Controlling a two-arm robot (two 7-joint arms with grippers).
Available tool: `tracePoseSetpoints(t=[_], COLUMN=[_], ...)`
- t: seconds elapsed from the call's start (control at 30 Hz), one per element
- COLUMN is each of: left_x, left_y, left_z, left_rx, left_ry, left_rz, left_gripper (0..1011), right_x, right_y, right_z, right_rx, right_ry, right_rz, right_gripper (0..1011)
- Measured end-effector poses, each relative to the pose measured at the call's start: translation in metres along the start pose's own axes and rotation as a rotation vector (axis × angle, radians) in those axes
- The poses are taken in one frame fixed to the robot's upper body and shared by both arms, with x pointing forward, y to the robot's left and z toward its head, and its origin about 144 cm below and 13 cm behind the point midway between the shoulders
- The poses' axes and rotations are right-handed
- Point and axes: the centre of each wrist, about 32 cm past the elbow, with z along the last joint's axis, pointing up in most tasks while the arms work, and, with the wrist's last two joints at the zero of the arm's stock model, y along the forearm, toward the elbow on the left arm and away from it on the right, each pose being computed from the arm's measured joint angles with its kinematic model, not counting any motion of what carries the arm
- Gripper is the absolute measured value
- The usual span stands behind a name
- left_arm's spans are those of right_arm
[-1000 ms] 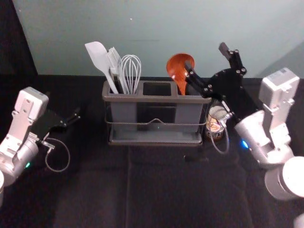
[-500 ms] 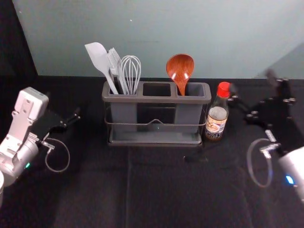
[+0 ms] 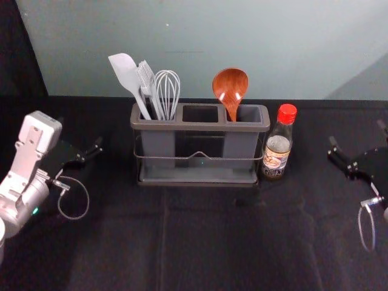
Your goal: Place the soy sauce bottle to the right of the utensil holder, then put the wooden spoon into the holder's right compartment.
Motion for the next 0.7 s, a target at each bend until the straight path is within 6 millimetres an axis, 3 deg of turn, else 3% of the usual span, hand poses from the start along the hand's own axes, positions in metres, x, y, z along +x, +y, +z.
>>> tracePoseSetpoints(t=[0.37,0.7], left_x=[0.0,0.0], left_y=[0.0,0.0], left_z=[0.0,0.0], left_rx=[0.0,0.0], left_ry=[0.0,0.0], left_rz=[0.0,0.0], left_gripper=[1005,1005], right_x=[-0.001,0.001], right_y=[0.025,0.077], right_z=[-0.01,-0.021], right_rx=[-0.107,-0.073], right_ry=[-0.022,-0.002], right_rz=[0.03,0.079], right_gripper=[1002,1002])
